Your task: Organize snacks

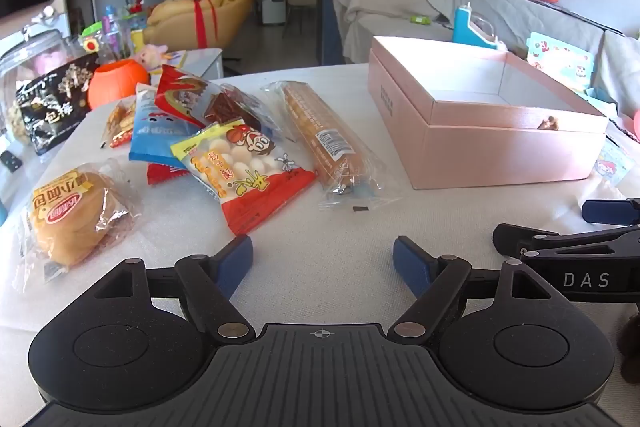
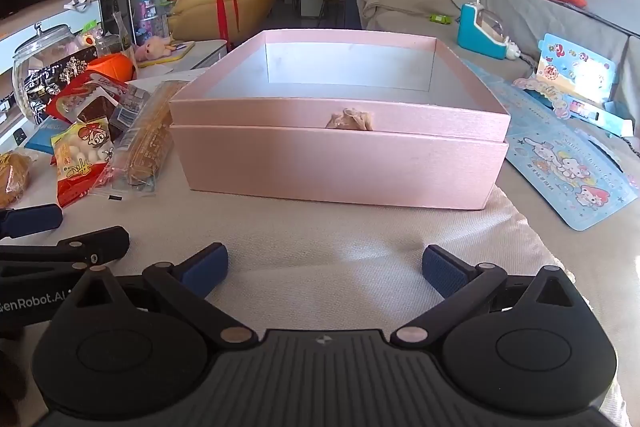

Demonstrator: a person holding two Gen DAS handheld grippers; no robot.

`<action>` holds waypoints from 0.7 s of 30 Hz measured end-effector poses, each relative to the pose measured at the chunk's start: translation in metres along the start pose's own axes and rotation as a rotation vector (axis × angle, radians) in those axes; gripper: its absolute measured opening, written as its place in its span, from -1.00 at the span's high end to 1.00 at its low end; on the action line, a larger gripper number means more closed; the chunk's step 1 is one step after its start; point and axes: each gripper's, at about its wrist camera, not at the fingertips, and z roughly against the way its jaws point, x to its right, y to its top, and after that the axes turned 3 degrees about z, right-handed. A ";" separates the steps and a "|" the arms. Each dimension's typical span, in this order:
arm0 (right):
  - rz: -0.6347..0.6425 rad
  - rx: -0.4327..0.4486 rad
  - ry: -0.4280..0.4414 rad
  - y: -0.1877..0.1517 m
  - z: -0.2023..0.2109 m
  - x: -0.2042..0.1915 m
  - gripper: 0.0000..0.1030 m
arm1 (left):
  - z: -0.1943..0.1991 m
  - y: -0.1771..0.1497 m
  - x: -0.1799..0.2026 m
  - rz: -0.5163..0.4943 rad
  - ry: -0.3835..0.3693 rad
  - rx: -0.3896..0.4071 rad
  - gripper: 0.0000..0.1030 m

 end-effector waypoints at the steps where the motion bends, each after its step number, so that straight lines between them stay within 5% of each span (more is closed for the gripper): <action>1: 0.000 0.000 0.001 0.000 0.000 0.000 -1.00 | 0.000 0.000 0.000 0.000 0.000 0.000 -0.62; 21: -0.003 0.003 0.001 -0.001 0.000 0.000 -1.00 | 0.000 0.000 0.000 0.000 0.000 0.000 -0.62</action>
